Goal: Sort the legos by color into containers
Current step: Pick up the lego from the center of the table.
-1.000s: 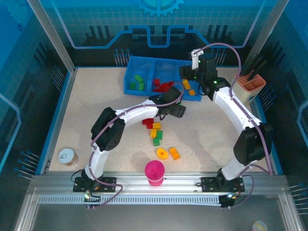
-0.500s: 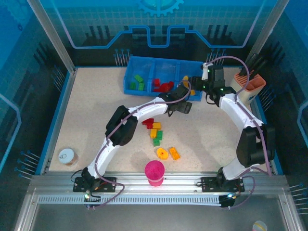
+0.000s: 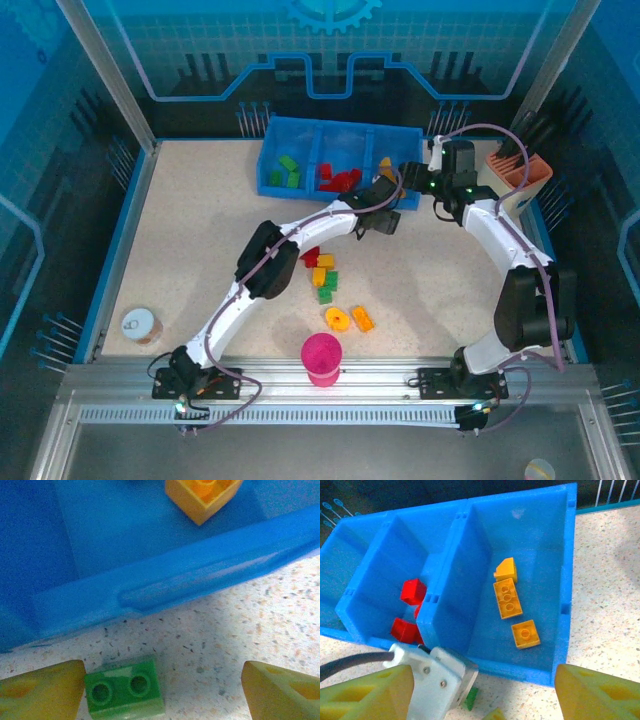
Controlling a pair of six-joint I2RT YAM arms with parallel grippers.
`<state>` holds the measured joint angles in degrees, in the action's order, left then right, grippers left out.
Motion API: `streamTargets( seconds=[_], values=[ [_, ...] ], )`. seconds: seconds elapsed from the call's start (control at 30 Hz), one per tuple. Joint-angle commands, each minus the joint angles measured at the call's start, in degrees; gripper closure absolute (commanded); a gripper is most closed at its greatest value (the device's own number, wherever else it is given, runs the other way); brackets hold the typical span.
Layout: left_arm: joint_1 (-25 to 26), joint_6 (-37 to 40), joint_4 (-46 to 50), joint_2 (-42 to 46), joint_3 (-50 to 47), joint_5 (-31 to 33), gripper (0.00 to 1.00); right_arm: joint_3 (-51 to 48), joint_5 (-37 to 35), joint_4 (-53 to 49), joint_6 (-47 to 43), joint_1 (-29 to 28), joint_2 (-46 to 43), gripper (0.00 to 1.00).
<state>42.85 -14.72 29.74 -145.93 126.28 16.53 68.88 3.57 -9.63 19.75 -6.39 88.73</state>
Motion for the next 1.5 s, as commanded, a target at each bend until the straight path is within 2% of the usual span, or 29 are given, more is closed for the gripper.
streamTargets(
  seconds=[0.0, 0.13, 0.3, 0.4, 0.73, 1.07, 1.27, 1.47],
  values=[
    [-1.0, -1.3, 2.4, -2.0, 3.9, -1.2, 0.19, -1.0, 3.5, 1.5, 1.9, 1.2, -1.0, 0.25],
    [-1.4, -1.6, 4.7, -4.0, 7.8, -2.0, 0.3, -0.9, 4.3, 2.2, 2.3, 1.4, 0.0, 0.24],
    [-1.6, -2.7, 5.2, -4.5, 8.1, -4.0, 0.53, -1.0, 5.6, 2.7, 2.7, 2.0, 1.5, 0.24],
    [-1.6, -3.2, 5.5, -4.8, 7.9, -4.5, 0.6, -1.4, 6.2, 3.2, 3.0, 2.3, 1.7, 0.24],
    [-1.5, -3.2, 7.4, -3.9, 5.2, -5.9, 0.61, -2.5, 7.9, 3.8, 3.4, 3.6, 1.5, 0.24],
    [-0.9, -4.2, 5.5, -1.1, -2.1, -6.0, 0.52, -3.4, 8.7, 4.4, 3.7, 4.1, 0.7, 0.24],
    [-0.8, -4.1, 5.5, -1.2, -1.7, -6.0, 0.58, -4.0, 8.4, 4.4, 3.6, 4.2, -0.3, 0.24],
    [-0.8, -3.8, 6.2, -0.9, -1.7, -6.2, 0.7, -4.2, 8.2, 4.3, 3.4, 4.3, -0.7, 0.24]
  ],
)
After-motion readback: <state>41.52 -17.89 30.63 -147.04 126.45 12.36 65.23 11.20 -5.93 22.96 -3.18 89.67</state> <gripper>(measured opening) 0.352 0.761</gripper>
